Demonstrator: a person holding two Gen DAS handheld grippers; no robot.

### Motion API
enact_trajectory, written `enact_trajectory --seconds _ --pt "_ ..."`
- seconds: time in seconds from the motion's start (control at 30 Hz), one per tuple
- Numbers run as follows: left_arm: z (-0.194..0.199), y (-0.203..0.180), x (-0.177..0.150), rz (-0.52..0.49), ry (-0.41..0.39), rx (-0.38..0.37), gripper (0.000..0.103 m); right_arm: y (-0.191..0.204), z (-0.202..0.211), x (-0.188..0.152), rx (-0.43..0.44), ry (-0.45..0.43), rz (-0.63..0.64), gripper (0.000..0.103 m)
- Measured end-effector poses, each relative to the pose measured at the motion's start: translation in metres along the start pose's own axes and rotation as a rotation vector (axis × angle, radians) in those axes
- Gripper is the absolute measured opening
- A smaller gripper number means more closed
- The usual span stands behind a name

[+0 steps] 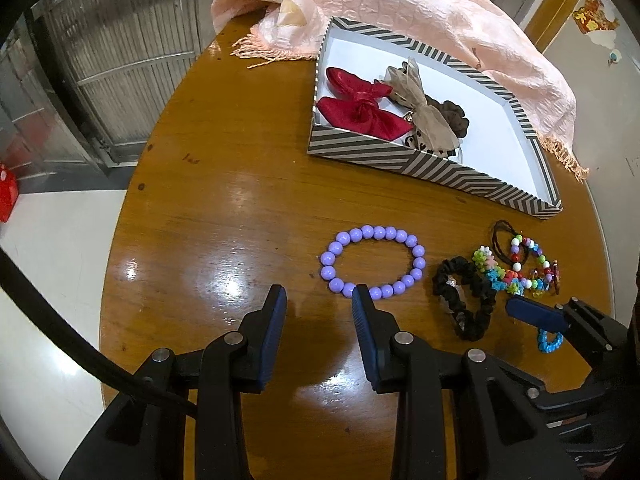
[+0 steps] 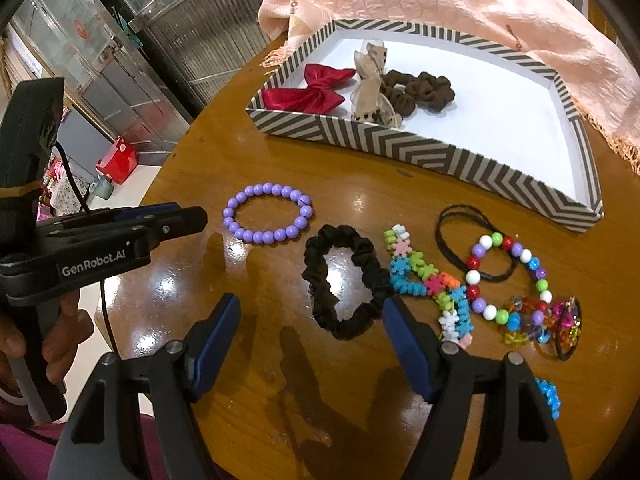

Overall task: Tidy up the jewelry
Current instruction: 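Grasp the purple bead bracelet with left gripper while right gripper grasps the black scrunchie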

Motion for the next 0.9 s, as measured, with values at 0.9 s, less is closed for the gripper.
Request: enact_trajectory --seconds 0.9 --pt "-0.037 -0.017 0.009 -0.094 0.03 0.053 0.021 0.008 -0.034 0.016 -0.052 0.051 0.059 0.065"
Point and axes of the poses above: each gripper's, at about its wrist camera, not at the fingertips, and z roughly against the way its jaws point, y to its left, x to its top, the point moved 7 cm from there along -z, roughly the way its jaws point, and after that the axes turned 14 degrees about z, right-handed, at the moved point
